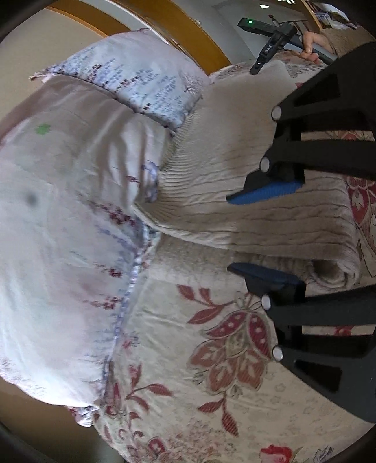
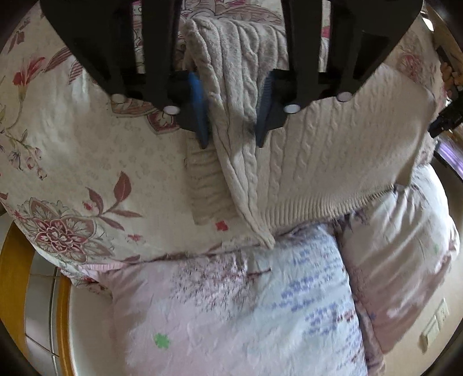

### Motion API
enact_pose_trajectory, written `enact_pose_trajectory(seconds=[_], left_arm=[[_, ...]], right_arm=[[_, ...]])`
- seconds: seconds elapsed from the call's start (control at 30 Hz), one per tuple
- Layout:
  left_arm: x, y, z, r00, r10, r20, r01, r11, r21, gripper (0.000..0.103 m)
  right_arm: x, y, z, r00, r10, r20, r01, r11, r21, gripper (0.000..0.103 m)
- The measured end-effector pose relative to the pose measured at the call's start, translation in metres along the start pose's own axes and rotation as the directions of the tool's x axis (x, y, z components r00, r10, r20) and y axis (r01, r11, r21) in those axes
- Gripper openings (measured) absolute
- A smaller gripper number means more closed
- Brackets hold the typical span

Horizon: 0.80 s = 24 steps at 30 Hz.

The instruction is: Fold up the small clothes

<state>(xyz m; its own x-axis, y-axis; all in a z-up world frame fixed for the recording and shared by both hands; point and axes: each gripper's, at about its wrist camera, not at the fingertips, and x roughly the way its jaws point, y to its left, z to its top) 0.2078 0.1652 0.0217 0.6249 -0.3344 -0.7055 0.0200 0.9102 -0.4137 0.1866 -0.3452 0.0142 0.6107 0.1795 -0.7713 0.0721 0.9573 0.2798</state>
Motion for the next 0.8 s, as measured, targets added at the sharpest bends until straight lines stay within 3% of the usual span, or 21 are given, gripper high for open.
enact_pose_trajectory(seconds=[0.13, 0.17, 0.4, 0.53, 0.8], left_arm=[[0.006, 0.0, -0.006, 1.0, 0.002, -0.03, -0.002, 1.0, 0.014, 0.01], [0.007, 0.0, -0.007, 0.999, -0.002, -0.036, 0.003, 1.0, 0.013, 0.008], [-0.009, 0.008, -0.008, 0.998, -0.061, -0.032, 0.06, 0.998, -0.013, 0.006], [-0.018, 0.017, -0.013, 0.995, -0.093, -0.034, 0.091, 0.995, -0.041, 0.006], [-0.008, 0.023, -0.019, 0.995, -0.082, -0.054, 0.079, 0.995, -0.064, 0.012]], right_arm=[[-0.005, 0.007, -0.004, 0.999, -0.015, 0.03, 0.016, 0.999, -0.041, 0.012], [-0.009, 0.009, -0.005, 0.999, -0.017, 0.041, 0.019, 0.999, -0.048, 0.012], [-0.033, 0.01, -0.007, 0.997, -0.007, 0.083, 0.01, 1.0, -0.029, 0.011], [-0.039, 0.008, -0.016, 0.998, -0.024, 0.066, 0.024, 1.0, -0.011, 0.011], [-0.017, 0.009, -0.02, 0.994, -0.108, 0.0, 0.108, 0.994, -0.024, 0.015]])
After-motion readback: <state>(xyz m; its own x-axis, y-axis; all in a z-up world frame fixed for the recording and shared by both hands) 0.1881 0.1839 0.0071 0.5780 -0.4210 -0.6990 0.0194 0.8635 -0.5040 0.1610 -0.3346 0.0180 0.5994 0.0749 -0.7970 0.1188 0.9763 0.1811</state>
